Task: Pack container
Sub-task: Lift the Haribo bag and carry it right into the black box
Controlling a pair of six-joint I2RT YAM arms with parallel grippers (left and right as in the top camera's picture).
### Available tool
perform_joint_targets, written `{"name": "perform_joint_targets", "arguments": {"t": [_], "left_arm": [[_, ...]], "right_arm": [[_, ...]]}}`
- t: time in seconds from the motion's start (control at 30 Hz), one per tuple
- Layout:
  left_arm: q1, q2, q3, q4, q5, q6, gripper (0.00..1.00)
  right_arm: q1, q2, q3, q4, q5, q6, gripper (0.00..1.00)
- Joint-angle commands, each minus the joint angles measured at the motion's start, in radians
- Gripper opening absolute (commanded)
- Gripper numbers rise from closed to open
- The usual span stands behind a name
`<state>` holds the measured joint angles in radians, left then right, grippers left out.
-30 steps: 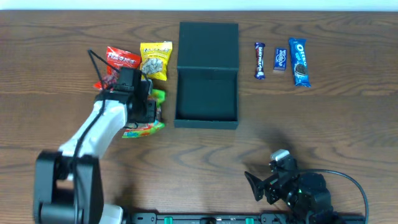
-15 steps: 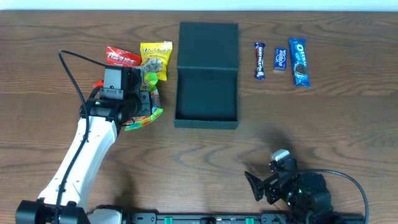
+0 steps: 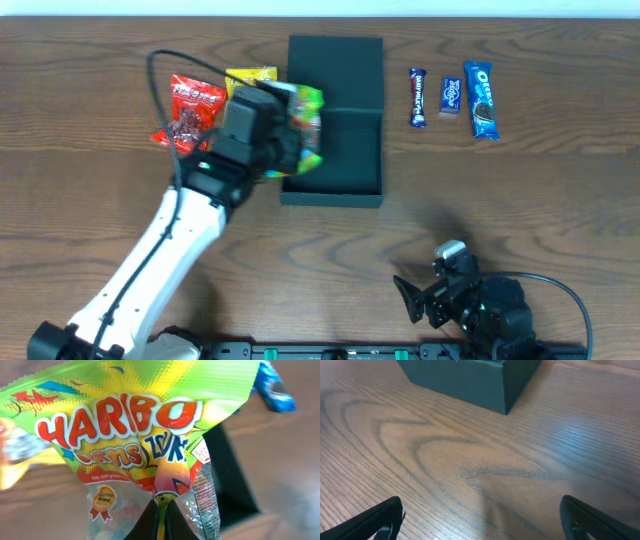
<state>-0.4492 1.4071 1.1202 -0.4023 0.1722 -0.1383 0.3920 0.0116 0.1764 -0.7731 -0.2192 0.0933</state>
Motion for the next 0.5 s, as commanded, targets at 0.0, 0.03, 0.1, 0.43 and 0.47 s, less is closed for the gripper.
{"name": "perform_joint_targets", "arguments": {"t": [0.0, 0.03, 0.1, 0.43, 0.47], "left_arm": [[-0.065, 0.053, 0.024, 0.022, -0.035, -0.040, 0.06], [-0.079, 0.071, 0.024, 0.032, -0.035, -0.046, 0.05], [-0.104, 0.110, 0.024, 0.052, -0.053, -0.066, 0.06], [-0.137, 0.221, 0.041, 0.069, -0.197, -0.056, 0.06], [-0.137, 0.224, 0.041, 0.068, -0.205, -0.048, 0.06]], "right_arm": [[0.015, -0.006, -0.006, -0.002, 0.002, -0.020, 0.99], [0.015, -0.006, -0.006, -0.002, 0.002, -0.020, 0.99], [0.015, -0.006, -0.006, -0.002, 0.002, -0.020, 0.99], [0.015, -0.006, -0.006, -0.002, 0.002, -0.020, 0.99], [0.015, -0.006, -0.006, -0.002, 0.002, -0.020, 0.99]]}}
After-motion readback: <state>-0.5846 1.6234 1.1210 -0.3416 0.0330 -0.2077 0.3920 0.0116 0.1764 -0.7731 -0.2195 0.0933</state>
